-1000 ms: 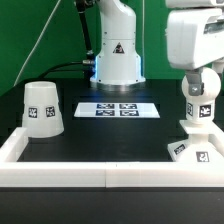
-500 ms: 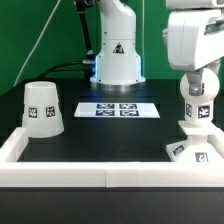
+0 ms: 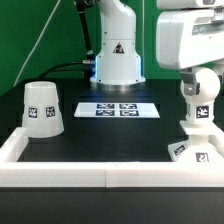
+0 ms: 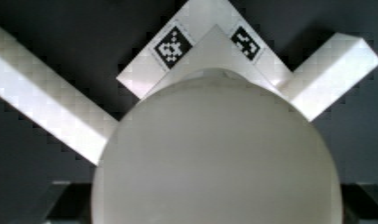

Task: Assemble lamp

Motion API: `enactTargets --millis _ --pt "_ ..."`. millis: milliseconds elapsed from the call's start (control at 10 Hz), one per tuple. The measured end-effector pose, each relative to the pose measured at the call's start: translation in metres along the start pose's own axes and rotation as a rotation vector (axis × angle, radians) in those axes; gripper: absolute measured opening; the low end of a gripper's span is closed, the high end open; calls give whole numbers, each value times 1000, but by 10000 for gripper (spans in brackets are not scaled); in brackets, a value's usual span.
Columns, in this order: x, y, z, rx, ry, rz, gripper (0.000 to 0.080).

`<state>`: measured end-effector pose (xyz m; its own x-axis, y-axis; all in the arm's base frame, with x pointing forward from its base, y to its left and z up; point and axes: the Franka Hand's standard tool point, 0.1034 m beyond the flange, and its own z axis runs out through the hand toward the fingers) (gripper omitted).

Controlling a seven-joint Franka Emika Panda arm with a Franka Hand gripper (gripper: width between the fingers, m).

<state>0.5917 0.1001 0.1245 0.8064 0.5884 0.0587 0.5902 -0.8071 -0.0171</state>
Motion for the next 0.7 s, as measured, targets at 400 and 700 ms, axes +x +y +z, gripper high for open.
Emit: enactTargets --millis 400,700 --pt "2 2 0 3 20 364 577" --pt "0 6 0 2 19 595 577"
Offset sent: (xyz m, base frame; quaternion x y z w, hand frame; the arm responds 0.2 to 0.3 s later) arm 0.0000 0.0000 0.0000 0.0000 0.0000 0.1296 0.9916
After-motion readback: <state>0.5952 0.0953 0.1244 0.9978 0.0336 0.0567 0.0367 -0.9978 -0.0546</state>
